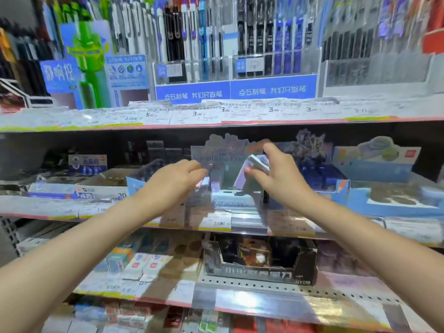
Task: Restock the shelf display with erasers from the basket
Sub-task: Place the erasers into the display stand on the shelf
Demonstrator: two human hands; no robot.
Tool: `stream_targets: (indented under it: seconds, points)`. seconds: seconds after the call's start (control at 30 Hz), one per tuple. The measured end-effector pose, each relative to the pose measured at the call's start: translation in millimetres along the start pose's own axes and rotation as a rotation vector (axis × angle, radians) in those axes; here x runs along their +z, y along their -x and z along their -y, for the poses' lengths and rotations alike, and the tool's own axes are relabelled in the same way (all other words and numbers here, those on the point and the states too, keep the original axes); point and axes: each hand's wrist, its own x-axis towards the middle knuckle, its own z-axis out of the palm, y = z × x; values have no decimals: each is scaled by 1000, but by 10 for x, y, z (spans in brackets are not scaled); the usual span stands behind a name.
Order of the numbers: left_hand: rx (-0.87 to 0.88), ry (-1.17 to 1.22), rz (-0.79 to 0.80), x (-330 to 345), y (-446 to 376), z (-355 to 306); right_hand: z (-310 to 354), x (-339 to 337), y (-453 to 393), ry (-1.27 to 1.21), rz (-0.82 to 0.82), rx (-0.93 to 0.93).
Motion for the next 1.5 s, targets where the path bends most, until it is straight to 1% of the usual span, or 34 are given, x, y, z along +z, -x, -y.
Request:
stream_targets:
  seconds: [0.1, 0.17, 0.23, 0.27, 0.33, 0.4, 0.47, 0.73, 1.13, 1.3, 1.5]
  points:
    - [62, 16, 5, 62, -123, 105, -23, 61, -153, 162, 6, -19]
    - [67, 138, -10, 106, -181, 133, -40, 129, -218, 292, 56, -54]
    - [22, 263, 74, 165, -193, 158, -52, 187, -254, 425, 110, -67]
    - [12, 313, 98, 195, -190, 182, -52, 212, -270, 464, 118, -65]
    - [41, 375, 87, 245, -174, 248, -59, 261, -305, 511, 109, -74]
    - [90, 405, 64, 296, -168, 313, -63, 308, -351, 526, 104, -75]
    - [125, 415, 33, 317, -184, 342, -52, 334, -411, 515, 127, -31]
    - [169, 423, -55, 314, -232, 381, -85, 400, -544, 437, 189, 88]
    - [176, 406, 42, 312, -261, 419, -118, 491, -625, 497, 287, 165]
    - [176, 405, 44, 338, -256, 427, -53, 469, -680, 601, 306, 127]
    - [142, 402, 47, 338, -241, 416, -49, 411, -696, 639, 328, 97]
